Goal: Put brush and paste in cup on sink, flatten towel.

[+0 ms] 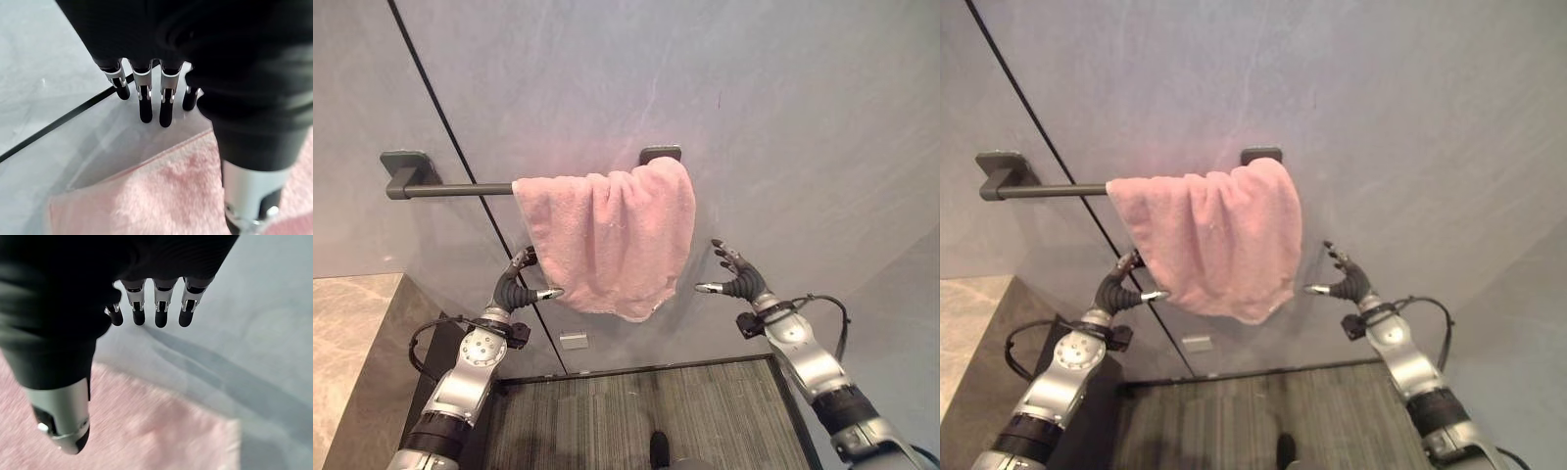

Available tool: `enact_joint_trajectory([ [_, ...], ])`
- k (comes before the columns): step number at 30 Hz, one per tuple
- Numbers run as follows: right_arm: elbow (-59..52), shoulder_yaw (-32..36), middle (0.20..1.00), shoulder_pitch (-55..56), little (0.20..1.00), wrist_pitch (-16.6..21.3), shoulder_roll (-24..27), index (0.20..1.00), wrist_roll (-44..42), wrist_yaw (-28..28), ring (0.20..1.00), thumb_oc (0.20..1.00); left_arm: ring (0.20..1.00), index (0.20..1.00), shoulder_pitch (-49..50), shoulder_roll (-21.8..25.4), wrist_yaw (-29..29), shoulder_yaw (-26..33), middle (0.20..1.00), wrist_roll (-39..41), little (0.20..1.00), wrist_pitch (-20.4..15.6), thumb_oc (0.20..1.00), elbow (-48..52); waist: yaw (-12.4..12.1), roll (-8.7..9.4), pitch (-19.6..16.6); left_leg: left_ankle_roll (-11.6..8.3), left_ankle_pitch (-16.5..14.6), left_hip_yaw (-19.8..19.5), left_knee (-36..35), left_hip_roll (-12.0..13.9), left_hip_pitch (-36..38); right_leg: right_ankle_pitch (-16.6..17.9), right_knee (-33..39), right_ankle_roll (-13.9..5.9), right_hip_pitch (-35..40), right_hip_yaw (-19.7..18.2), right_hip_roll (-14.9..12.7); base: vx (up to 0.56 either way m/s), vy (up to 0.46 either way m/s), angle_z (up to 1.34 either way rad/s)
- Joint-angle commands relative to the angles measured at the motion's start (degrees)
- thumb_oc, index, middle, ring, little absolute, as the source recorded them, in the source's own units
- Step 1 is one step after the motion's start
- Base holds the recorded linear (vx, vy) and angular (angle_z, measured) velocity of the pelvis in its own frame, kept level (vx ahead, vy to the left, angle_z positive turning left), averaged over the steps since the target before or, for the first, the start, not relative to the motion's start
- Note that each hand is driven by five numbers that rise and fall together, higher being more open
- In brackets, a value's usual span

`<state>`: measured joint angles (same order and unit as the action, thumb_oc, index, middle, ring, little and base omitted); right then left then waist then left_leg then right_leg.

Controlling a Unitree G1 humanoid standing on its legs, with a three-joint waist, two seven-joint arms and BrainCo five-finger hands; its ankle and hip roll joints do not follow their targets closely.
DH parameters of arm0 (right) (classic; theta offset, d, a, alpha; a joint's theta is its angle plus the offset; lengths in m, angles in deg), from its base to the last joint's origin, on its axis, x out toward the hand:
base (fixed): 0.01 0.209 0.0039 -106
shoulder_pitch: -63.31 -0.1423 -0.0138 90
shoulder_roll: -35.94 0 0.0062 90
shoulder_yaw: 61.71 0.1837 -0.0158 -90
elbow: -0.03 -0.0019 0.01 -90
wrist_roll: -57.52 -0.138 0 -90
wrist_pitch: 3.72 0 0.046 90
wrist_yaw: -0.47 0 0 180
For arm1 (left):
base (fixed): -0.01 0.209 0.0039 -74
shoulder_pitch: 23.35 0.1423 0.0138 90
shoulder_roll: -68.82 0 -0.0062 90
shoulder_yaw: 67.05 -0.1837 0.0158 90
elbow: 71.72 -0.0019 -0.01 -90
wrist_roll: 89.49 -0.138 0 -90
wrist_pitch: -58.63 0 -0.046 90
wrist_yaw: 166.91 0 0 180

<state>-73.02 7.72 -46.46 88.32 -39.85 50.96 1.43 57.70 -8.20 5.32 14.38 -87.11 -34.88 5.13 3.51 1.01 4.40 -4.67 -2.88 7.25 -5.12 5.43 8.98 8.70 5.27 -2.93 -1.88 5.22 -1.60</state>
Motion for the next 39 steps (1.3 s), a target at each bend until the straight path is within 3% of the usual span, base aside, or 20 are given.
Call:
enact_joint_trajectory([
  [1, 2.32, -1.40, 1.000, -7.35, 1.000, 1.37, -0.05, 1.000, -5.62, -0.61, 1.000, 1.000, 1.000, 1.000, -8.85, 1.62, -1.57, -4.92, 1.000, 2.74, 1.000, -3.10, 1.000, -2.47, -0.46, 1.95, 0.01, 1.40, 2.03, 1.05, 0.12, -2.59, -1.78, -3.67, -0.27, -6.40, 3.93, -2.09, -3.19, -0.03, 0.002, 0.00],
  [9, 14.36, -10.65, 1.000, -21.74, 1.000, -0.83, -6.67, 1.000, -9.80, -0.20, 1.000, 1.000, 1.000, 1.000, -17.30, -1.54, -3.34, -10.45, 1.000, 9.50, 1.000, -2.64, 1.000, -8.98, -1.04, 2.16, 0.36, 1.08, 2.82, 1.33, 0.12, -2.40, -3.76, -2.71, -0.27, -6.61, 1.97, -2.49, -3.37, -0.02, 0.005, -0.08],
  [10, 15.42, -11.21, 1.000, -23.25, 1.000, -1.15, -7.35, 1.000, -8.95, 0.32, 1.000, 1.000, 0.853, 0.853, -18.34, -1.78, -3.37, -11.13, 0.853, 9.89, 0.853, -2.40, 0.853, -9.56, -1.13, 2.16, 0.44, 1.15, 2.88, 1.14, 0.12, -2.43, -4.08, -2.66, -0.27, -6.62, 1.71, -2.47, -3.45, 0.00, 0.000, 0.00],
  [11, 15.98, -11.56, 1.000, -23.82, 1.000, -1.26, -7.91, 1.000, -8.65, 0.54, 1.000, 1.000, 0.382, 0.382, -18.90, -2.19, -3.08, -11.70, 0.382, 10.83, 0.382, -2.37, 0.382, -10.09, -1.15, 2.17, 0.47, 1.18, 2.90, 1.19, 0.12, -2.45, -4.20, -2.56, -0.27, -6.68, 1.55, -2.51, -3.48, 0.00, 0.000, 0.00],
  [13, 16.43, -11.94, 1.000, -24.26, 1.000, -1.29, -8.89, 1.000, -8.48, 0.84, 1.000, 1.000, 0.200, 0.200, -20.11, -3.05, -3.31, -12.04, 0.200, 11.96, 0.200, -2.39, 0.200, -11.05, -1.21, 2.15, 0.62, 1.24, 2.94, 1.21, 0.12, -2.44, -4.31, -2.48, -0.27, -6.71, 1.42, -2.69, -3.49, 0.00, 0.000, 0.00],
  [14, 16.45, -11.93, 0.818, -24.28, 0.818, -1.28, -8.89, 0.818, -8.48, 0.84, 0.818, 0.818, 0.200, 0.200, -20.15, -3.05, -3.31, -12.06, 0.200, 11.97, 0.200, -2.41, 0.200, -11.08, -1.22, 2.15, 0.63, 1.24, 2.94, 1.22, 0.12, -2.44, -4.31, -2.48, -0.27, -6.71, 1.42, -2.70, -3.49, 0.00, 0.000, 0.00],
  [15, 16.33, -12.04, 0.555, -24.42, 0.555, -1.31, -9.07, 0.555, -8.51, 0.96, 0.555, 0.555, 0.200, 0.200, -20.55, -3.27, -3.40, -12.43, 0.200, 12.03, 0.200, -2.29, 0.200, -11.32, -1.27, 2.15, 0.71, 1.25, 2.94, 1.26, 0.12, -2.41, -4.32, -2.48, -0.27, -6.74, 1.33, -2.73, -3.49, 0.00, 0.000, 0.00],
  [16, 16.23, -11.60, 0.200, -23.88, 0.200, -1.16, -9.67, 0.200, -8.97, 1.41, 0.200, 0.200, 0.200, 0.200, -20.94, -3.78, -3.75, -12.73, 0.200, 12.15, 0.200, -2.32, 0.200, -11.32, -1.35, 2.17, 0.73, 1.26, 2.95, 1.30, 0.12, -2.41, -4.35, -2.46, -0.27, -6.77, 1.31, -2.77, -3.45, 0.00, 0.000, 0.00],
  [25, 3.65, -5.05, 0.200, -12.60, 0.200, -1.12, -8.15, 0.200, -8.20, 1.53, 0.200, 0.200, 0.200, 0.200, -12.77, -1.04, -2.87, -7.16, 0.200, 8.75, 0.200, -0.64, 0.200, -2.76, -1.15, 2.02, -0.13, 1.12, 2.06, -0.07, 0.12, -1.94, -2.05, -3.84, -0.27, -5.69, 4.65, -1.50, -3.04, 0.05, -0.009, 0.07],
  [34, -14.98, -3.30, 0.200, -10.54, 0.200, 0.61, -4.09, 0.200, -9.46, -2.30, 0.200, 0.200, 0.213, 0.213, -5.49, 3.43, -4.66, 2.41, 0.213, 7.70, 0.213, -2.64, 0.213, 13.57, -2.11, 2.93, -0.88, 1.04, 2.69, -0.98, 0.12, -1.84, -2.16, -4.12, -0.27, -5.57, 5.19, -0.28, -3.16, 0.00, 0.000, 0.05],
  [39, -14.24, -4.80, 0.200, -10.93, 0.200, 0.68, -4.92, 0.200, -8.69, -2.91, 0.200, 0.200, 0.266, 0.266, -3.32, 3.41, -5.49, 3.37, 0.266, 3.87, 0.266, -2.56, 0.266, 15.03, -2.71, 3.12, -0.57, 1.07, 2.23, -1.25, 0.12, -1.81, -2.43, -4.68, -0.27, -5.75, 5.15, -0.06, -3.30, 0.00, 0.016, 0.08],
])
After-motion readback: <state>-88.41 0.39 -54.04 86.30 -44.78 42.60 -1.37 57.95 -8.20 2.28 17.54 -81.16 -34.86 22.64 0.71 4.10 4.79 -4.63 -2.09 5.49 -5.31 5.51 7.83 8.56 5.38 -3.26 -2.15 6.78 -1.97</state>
